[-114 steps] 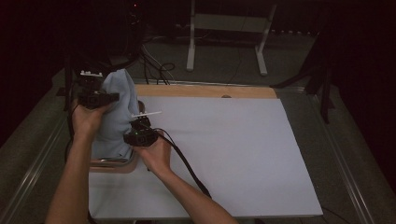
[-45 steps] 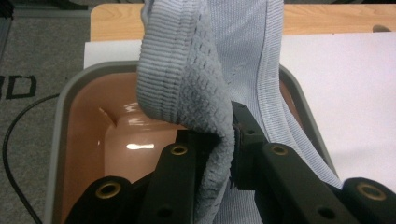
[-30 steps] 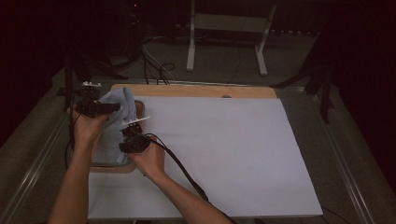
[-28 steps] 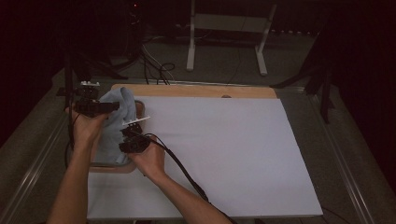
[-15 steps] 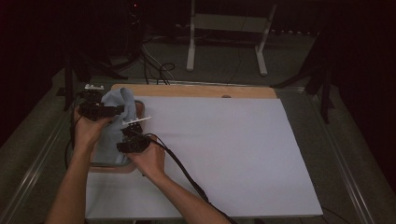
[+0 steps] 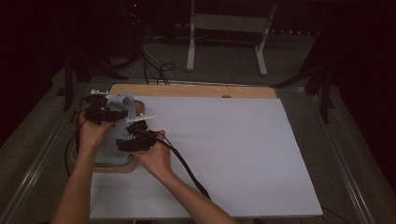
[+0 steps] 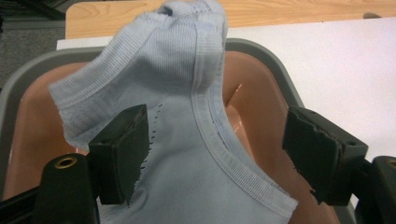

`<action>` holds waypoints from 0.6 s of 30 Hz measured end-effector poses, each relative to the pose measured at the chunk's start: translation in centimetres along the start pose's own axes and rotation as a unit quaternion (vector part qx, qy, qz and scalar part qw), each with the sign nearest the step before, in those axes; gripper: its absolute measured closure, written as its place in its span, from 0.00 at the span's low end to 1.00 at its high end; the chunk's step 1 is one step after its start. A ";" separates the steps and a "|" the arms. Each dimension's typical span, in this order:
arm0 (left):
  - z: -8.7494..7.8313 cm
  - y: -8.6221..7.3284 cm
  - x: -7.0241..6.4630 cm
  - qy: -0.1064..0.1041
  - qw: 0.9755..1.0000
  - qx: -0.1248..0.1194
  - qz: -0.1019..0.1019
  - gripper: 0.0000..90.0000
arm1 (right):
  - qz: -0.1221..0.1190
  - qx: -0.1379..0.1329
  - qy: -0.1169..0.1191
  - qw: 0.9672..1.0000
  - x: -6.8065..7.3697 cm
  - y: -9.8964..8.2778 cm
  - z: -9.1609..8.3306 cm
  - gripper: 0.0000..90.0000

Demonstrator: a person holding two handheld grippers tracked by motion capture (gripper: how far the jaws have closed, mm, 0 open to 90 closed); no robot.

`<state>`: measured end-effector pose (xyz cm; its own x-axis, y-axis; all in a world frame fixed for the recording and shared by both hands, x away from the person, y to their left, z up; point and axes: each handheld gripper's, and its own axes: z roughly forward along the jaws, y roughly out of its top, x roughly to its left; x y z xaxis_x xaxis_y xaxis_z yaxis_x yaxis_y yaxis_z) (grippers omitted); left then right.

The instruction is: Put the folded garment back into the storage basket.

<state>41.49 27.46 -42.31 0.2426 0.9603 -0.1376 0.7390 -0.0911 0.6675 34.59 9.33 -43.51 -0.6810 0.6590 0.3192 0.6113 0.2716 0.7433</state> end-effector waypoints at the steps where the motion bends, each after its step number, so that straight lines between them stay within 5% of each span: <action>1: 0.2 -0.1 0.0 0.000 1.000 0.003 0.001 0.30 | -0.001 -0.002 -0.001 1.000 -0.3 0.0 -0.3 0.38; 11: 1.8 -1.4 0.4 0.001 0.999 0.033 0.001 0.43 | -0.020 -0.009 -0.020 1.000 -2.2 -0.6 -2.7 0.35; 18: 2.5 -1.8 0.5 0.000 0.998 0.058 0.007 0.72 | -0.037 -0.022 -0.024 0.999 -2.6 -1.1 -4.0 0.35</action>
<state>41.89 27.39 -45.41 0.2532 0.9587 -0.1295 0.8031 -0.1337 0.5806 34.08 4.47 -42.86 -0.7029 0.6719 0.2335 0.5403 0.2910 0.7895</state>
